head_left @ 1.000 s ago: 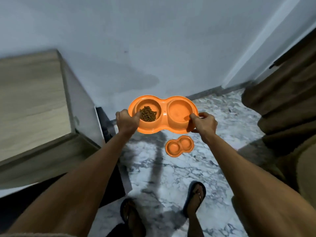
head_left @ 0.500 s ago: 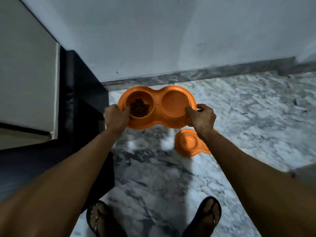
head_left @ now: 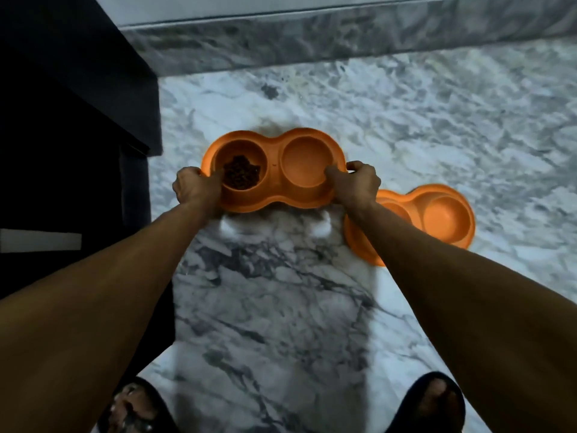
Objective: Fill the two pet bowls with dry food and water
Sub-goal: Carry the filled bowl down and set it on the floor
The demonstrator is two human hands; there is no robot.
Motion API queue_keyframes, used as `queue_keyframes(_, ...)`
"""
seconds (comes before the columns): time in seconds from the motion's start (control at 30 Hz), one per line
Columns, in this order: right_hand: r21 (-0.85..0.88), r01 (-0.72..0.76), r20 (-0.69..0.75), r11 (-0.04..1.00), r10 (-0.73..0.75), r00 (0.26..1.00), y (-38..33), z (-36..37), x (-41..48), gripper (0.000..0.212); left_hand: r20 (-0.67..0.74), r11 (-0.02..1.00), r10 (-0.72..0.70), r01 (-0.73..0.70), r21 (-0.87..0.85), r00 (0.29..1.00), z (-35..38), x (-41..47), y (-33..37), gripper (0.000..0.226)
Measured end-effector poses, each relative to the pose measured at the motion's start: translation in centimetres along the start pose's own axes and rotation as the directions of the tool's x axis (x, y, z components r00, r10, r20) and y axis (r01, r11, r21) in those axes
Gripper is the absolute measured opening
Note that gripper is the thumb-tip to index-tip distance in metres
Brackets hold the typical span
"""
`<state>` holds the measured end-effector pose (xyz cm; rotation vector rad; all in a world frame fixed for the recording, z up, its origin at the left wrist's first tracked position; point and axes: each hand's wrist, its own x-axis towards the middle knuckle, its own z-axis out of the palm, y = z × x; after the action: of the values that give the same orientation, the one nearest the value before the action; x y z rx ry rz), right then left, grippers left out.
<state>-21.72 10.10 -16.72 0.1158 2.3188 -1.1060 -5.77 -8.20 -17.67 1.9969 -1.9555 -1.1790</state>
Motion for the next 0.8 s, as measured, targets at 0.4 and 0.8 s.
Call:
queue_keyframes(0.4,-0.105,-0.074,-0.012,0.992,0.073,0.997,4.9,3.7,3.4,0.040,0.071,0.993,-0.120,0.120,0.013,0.990,5.0,3.3,-4.2,0.035)
queue_keyframes(0.8,-0.119,-0.029,0.000,0.992,0.029,1.000,4.7,2.4,3.4,0.051,-0.023,0.980,-0.193,0.191,-0.047,0.981,5.2,1.2,-4.2,0.072)
